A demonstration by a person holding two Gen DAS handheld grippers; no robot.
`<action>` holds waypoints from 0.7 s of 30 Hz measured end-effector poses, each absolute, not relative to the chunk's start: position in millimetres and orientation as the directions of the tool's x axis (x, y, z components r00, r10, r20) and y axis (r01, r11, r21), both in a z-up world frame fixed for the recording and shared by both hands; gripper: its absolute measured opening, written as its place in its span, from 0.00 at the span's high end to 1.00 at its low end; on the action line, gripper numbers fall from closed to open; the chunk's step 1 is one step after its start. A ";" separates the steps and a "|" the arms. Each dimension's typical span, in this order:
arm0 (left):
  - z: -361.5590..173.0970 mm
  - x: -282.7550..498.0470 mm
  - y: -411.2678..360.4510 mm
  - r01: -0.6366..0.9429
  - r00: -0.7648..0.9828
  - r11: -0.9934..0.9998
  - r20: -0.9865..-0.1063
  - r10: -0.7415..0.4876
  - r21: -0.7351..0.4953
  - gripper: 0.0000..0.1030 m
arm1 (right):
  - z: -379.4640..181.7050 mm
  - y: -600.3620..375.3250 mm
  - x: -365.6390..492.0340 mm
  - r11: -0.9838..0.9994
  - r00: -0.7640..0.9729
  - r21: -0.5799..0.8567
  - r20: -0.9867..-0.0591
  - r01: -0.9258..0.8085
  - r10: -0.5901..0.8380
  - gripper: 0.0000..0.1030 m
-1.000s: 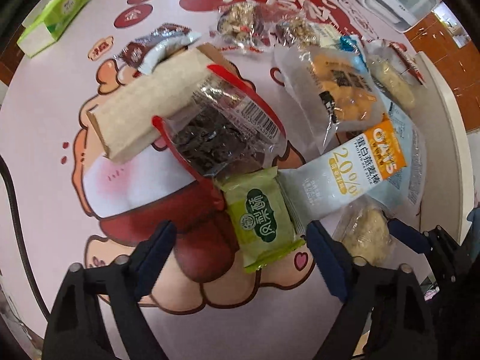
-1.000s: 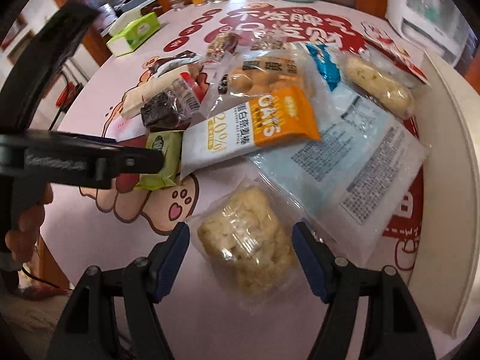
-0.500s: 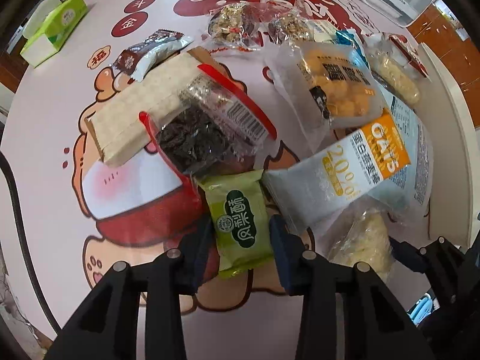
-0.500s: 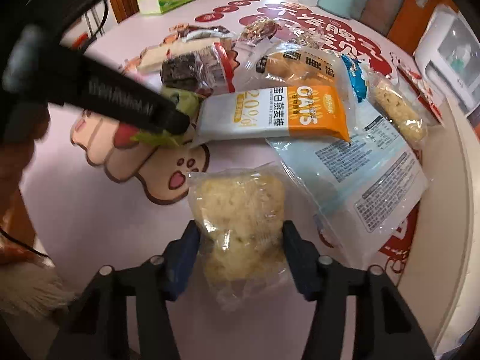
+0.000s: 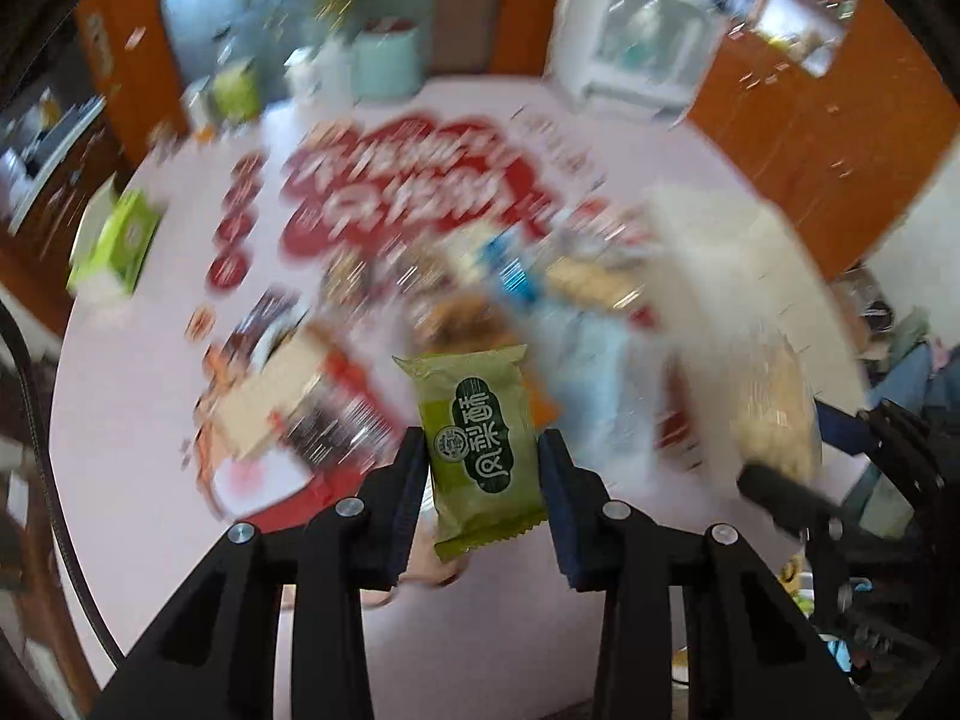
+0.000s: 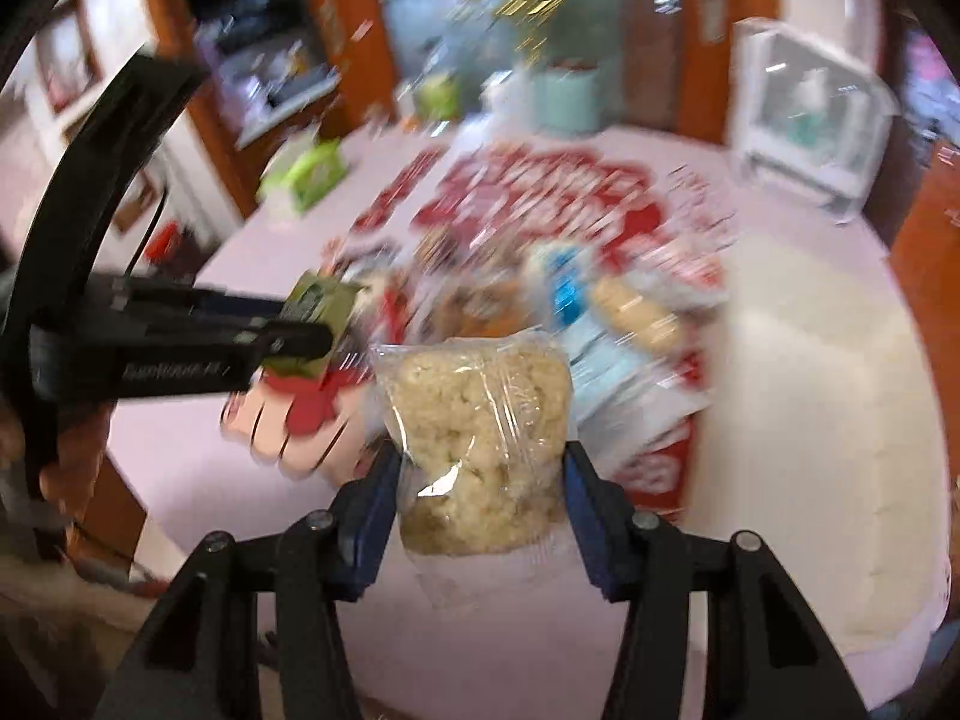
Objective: Organize snacks
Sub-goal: 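Carry both packs over the white tray and open both tools to drop them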
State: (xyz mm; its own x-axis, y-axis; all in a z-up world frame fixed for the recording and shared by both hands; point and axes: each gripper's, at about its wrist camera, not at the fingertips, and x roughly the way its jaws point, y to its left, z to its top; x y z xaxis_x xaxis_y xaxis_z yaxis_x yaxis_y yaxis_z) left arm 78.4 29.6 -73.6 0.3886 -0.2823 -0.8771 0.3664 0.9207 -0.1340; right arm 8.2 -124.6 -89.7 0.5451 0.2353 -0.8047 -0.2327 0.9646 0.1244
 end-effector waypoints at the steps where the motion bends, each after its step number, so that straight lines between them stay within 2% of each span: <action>1: -61.1 79.0 19.3 0.396 0.403 0.907 -0.861 -0.311 -0.142 0.65 | -79.9 -136.4 7.9 0.972 0.572 0.119 -0.791 -0.202 0.216 0.48; 7: -22.1 77.2 -71.1 0.540 0.443 0.829 -0.788 -0.428 -0.146 0.65 | -35.7 -221.5 8.5 0.995 0.668 0.088 -0.743 0.052 0.031 0.48; 14: -24.0 77.4 -167.1 0.601 0.437 0.792 -0.785 -0.440 -0.110 0.64 | -29.6 -297.3 13.6 0.975 0.653 0.034 -0.748 0.218 -0.120 0.47; 15: -26.3 77.5 -175.7 0.605 0.431 0.789 -0.790 -0.437 -0.107 0.59 | -33.3 -306.1 15.1 0.972 0.642 0.030 -0.755 0.234 -0.131 0.46; 16: -30.0 78.9 -184.0 0.607 0.425 0.788 -0.796 -0.431 -0.102 0.36 | -38.5 -314.9 17.4 0.969 0.626 0.023 -0.767 0.245 -0.140 0.42; 18: -34.0 79.9 -192.5 0.597 0.440 0.797 -0.794 -0.420 -0.091 0.07 | -47.1 -327.9 17.9 0.965 0.595 0.009 -0.788 0.264 -0.156 0.32; 19: -34.0 78.4 -192.8 0.590 0.450 0.802 -0.788 -0.421 -0.091 0.02 | -50.6 -332.4 17.5 0.963 0.588 0.005 -0.793 0.268 -0.159 0.30; 20: -34.1 78.7 -192.9 0.583 0.455 0.807 -0.784 -0.422 -0.097 0.02 | -53.5 -337.1 15.8 0.960 0.584 -0.007 -0.792 0.280 -0.176 0.28; 21: -33.6 79.2 -191.7 0.578 0.450 0.809 -0.786 -0.424 -0.106 0.02 | -55.3 -341.5 13.5 0.958 0.588 -0.012 -0.787 0.285 -0.185 0.20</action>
State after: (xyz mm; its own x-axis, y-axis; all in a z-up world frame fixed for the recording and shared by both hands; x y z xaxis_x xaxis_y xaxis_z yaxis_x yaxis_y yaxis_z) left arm 79.2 -191.7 -33.6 0.4497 -0.4238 -0.7862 0.5777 0.8094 -0.1058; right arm 13.5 -341.5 -55.3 0.5882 -0.1848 -0.7873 0.2853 0.9584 -0.0118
